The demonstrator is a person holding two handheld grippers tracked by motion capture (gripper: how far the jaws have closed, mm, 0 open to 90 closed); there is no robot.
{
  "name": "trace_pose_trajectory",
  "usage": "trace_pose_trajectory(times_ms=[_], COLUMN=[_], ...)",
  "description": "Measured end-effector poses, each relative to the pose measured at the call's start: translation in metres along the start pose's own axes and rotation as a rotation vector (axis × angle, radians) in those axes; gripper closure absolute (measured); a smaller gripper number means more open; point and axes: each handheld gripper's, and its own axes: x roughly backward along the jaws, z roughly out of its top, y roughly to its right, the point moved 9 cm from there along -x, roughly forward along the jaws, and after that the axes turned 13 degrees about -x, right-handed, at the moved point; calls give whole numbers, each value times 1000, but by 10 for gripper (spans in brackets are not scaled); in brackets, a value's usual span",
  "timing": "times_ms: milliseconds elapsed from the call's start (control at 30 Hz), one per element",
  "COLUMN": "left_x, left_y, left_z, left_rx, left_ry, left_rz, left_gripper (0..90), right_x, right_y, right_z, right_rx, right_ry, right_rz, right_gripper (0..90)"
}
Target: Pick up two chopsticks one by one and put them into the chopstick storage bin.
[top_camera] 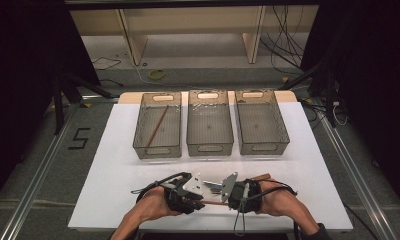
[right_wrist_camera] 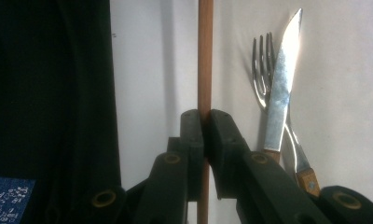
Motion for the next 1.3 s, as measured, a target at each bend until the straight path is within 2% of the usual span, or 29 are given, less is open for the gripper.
trace_pose_trajectory(times_ms=[167,333,367,467,500,600,733,800,833,900,1033,1133,1233,1300], left_x=[0,1,1,0,0,2,5,7,8,10,15,19,25,29], left_y=[4,9,10,12,13,11,4,0,-2,-6,-16,-23,-30,-36], left_z=[0,0,0,1,1,1,-5,-6,-7,-10,-14,-18,-22,-25], left_rx=[-27,-56,-62,-69,-70,-62,-37,-18,-10,9,51,95,134,159], left_ry=[-8,-3,0,4,3,11,0,6,7,2,6,16,25,31], left_rz=[-17,-55,-64,-73,-78,-71,-46,-29,-21,-1,44,70,98,121], left_gripper=[762,794,803,820,822,825,826,826,826,826,825,825,825,825], right_x=[0,0,0,-3,-2,-1,6,11,13,16,21,25,29,30], right_y=[-1,-2,-3,0,1,2,9,13,16,22,30,36,38,39], right_z=[-1,-1,-2,0,-1,-1,3,6,7,9,11,13,14,14], right_rx=[14,51,39,58,56,27,-45,-101,-103,-146,-212,-239,-276,-282], right_ry=[0,7,2,24,15,23,72,121,143,175,229,272,303,319], right_rz=[2,4,4,-6,-1,1,4,-5,-15,-34,-63,-87,-85,-81], right_gripper=[847,843,841,828,826,808,696,631,600,543,490,455,433,424])
